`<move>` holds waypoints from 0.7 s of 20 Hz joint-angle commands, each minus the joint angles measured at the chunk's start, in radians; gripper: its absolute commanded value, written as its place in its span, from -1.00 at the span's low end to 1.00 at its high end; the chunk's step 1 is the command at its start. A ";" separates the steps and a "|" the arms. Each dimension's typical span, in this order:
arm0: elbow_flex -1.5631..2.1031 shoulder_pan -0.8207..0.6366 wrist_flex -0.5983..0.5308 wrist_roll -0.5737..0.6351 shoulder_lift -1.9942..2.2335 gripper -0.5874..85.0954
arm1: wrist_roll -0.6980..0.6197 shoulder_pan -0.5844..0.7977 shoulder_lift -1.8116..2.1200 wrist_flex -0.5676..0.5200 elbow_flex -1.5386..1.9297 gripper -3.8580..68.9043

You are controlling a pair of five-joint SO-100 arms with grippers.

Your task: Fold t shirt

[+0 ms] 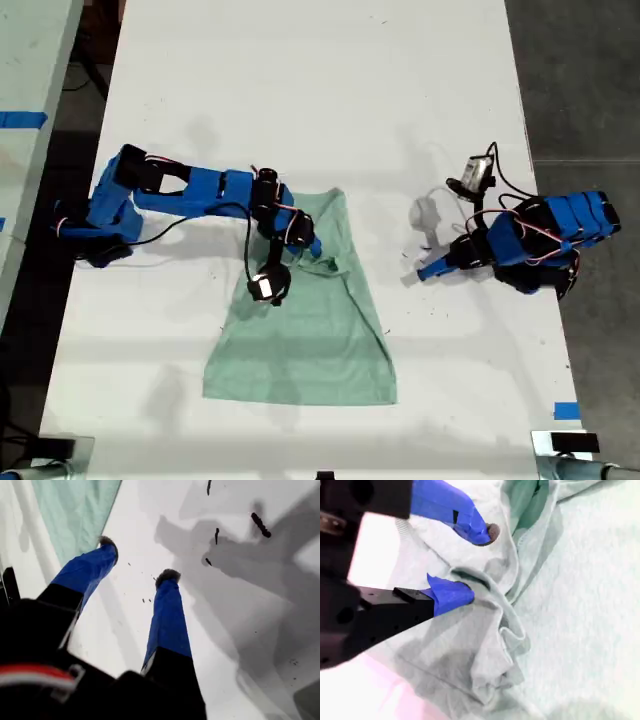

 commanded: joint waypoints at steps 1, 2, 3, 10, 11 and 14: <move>-0.031 -0.011 0.110 -0.041 0.249 -0.69 | -0.005 -0.009 0.002 0.023 -0.006 -0.38; 0.000 -0.017 0.138 -0.061 0.344 -0.72 | -0.005 -0.009 0.002 0.023 -0.006 -0.38; 0.029 -0.021 0.167 -0.078 0.426 -0.75 | -0.005 -0.009 0.002 0.023 -0.006 -0.38; 0.801 -0.020 0.091 -0.325 1.226 -0.99 | -0.005 -0.009 0.002 0.023 -0.006 -0.38; 0.920 -0.003 0.034 -0.357 1.316 -0.99 | -0.005 -0.009 0.002 0.023 -0.006 -0.38; 1.229 0.025 -0.130 -0.396 1.491 -0.99 | -0.005 -0.009 0.002 0.023 -0.006 -0.38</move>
